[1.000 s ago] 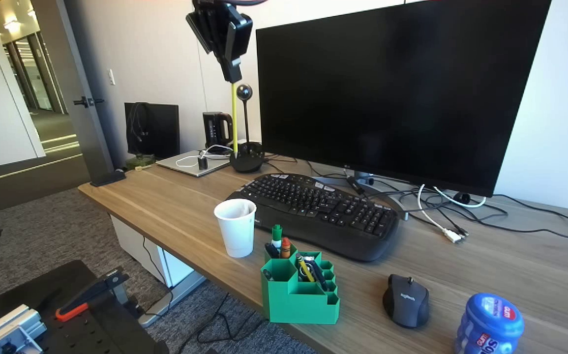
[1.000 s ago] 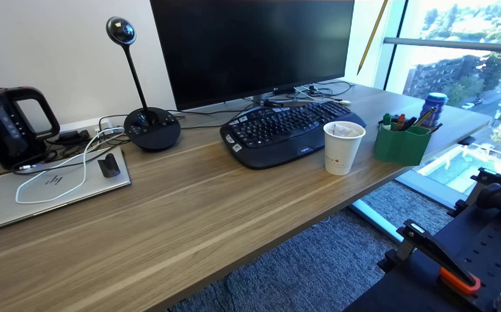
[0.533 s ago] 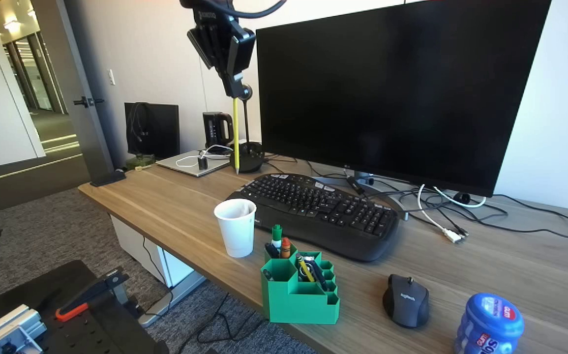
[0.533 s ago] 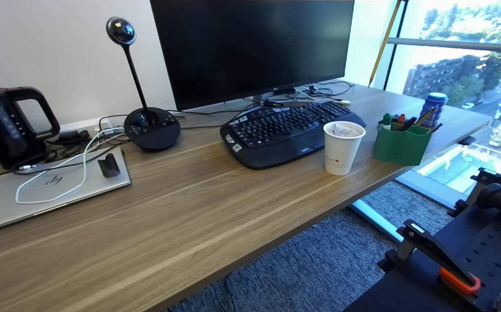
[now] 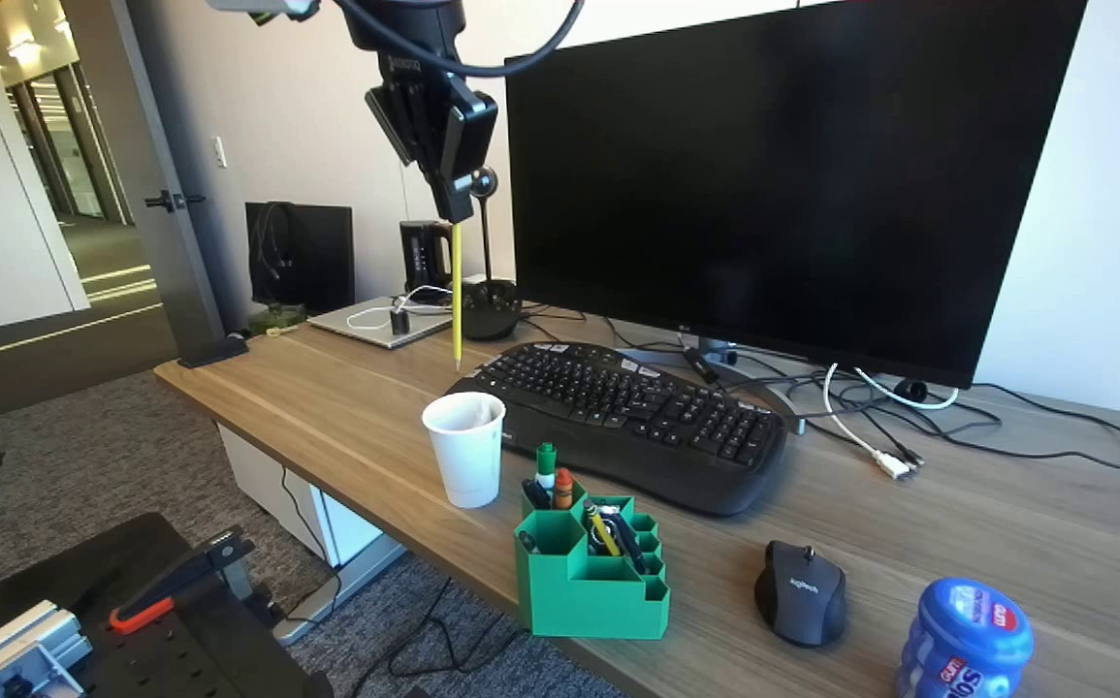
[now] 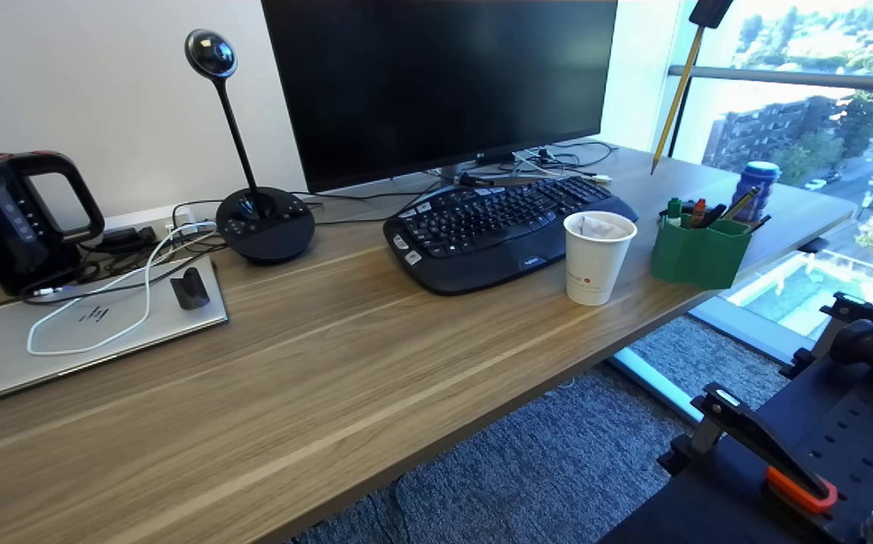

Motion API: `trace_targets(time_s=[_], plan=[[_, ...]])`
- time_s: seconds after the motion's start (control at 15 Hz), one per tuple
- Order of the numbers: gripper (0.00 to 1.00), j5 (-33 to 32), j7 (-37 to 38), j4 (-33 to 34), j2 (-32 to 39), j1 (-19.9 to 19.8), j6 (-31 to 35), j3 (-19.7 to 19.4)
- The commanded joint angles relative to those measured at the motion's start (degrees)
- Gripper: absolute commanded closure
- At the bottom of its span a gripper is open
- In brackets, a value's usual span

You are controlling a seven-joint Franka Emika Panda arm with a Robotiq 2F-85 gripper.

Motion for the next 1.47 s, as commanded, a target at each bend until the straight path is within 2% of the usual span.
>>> trace_targets(time_s=[0.0, 0.93, 1.2, 1.4], plan=[[0.98, -0.97, -0.16, -0.23, 0.52, -0.26, 0.15, -0.21], [0.98, 1.02, -2.12, -0.96, 1.66, -0.11, 2.35, -1.38], [0.98, 0.94, -5.36, -0.55, 2.53, 0.08, 5.24, -1.94], [0.98, 3.63, -10.38, -0.24, 3.19, 0.94, 7.88, -2.87]])
